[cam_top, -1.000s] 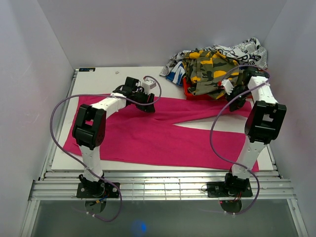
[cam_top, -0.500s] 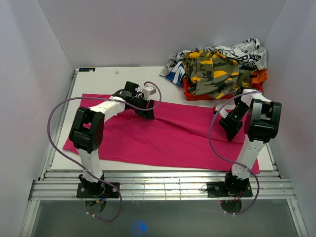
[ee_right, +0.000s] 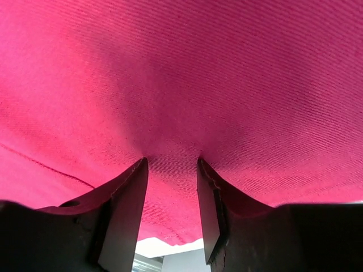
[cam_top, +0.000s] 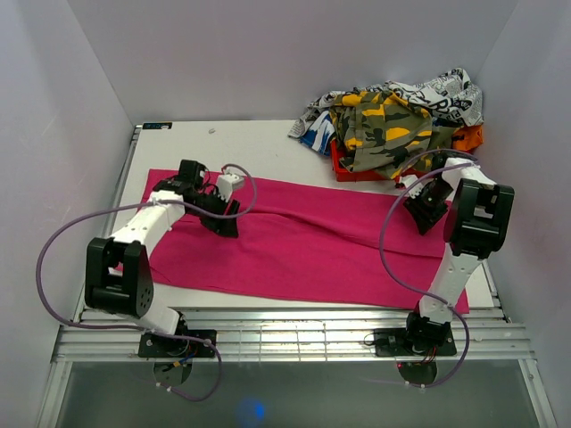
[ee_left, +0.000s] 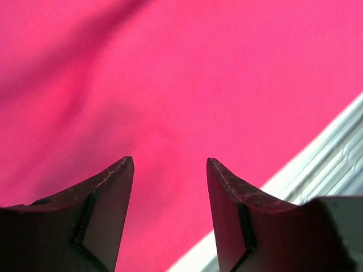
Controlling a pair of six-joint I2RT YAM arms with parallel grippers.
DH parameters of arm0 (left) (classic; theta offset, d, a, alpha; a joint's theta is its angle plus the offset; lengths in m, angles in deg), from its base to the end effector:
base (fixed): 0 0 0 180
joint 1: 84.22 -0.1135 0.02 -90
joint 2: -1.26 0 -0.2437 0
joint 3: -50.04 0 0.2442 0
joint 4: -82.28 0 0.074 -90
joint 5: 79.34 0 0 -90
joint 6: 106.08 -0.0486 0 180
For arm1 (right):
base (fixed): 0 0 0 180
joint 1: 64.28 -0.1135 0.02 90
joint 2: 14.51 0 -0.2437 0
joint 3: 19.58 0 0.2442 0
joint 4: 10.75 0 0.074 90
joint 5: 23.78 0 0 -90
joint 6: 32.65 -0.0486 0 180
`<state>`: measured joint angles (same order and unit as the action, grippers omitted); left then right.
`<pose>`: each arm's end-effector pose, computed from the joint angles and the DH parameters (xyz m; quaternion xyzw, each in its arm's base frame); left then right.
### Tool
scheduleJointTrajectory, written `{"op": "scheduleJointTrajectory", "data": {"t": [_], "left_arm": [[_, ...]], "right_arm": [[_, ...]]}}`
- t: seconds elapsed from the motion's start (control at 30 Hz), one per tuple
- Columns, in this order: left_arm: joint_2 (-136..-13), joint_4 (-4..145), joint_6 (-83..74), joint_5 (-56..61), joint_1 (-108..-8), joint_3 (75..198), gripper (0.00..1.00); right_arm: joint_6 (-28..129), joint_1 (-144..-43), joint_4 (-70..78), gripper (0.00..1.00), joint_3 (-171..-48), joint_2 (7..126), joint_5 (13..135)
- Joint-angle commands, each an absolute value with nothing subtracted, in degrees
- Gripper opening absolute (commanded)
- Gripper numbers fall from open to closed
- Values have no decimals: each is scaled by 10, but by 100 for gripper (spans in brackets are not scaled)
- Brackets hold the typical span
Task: Fold and stack the trousers
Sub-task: Flatten the trousers out
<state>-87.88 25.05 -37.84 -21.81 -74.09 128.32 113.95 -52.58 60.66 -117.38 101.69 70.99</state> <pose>0.2898 -0.0783 0.2045 0.3100 0.8918 -0.2546 0.2093 0.3531 -0.0690 0.1326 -0.3816 0.9234 0.0335 0.0247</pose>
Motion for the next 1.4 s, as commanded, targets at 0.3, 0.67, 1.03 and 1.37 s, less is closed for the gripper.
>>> {"op": "scheduleJointTrajectory", "data": {"t": [0.3, 0.67, 1.03, 1.37], "left_arm": [[-835, 164, -543, -140, -725, 1102, 64], [-779, 113, -514, -195, -680, 1131, 64], [-830, 169, -439, -104, -918, 1274, 65], [-866, 204, -573, -18, -1050, 1172, 62]], "right_arm": [[1059, -526, 414, 47, -1219, 1050, 603], [1109, -523, 596, 54, -1161, 863, 720], [1196, -516, 655, 47, -865, 670, 691], [1169, -511, 500, 45, -823, 756, 631]]}}
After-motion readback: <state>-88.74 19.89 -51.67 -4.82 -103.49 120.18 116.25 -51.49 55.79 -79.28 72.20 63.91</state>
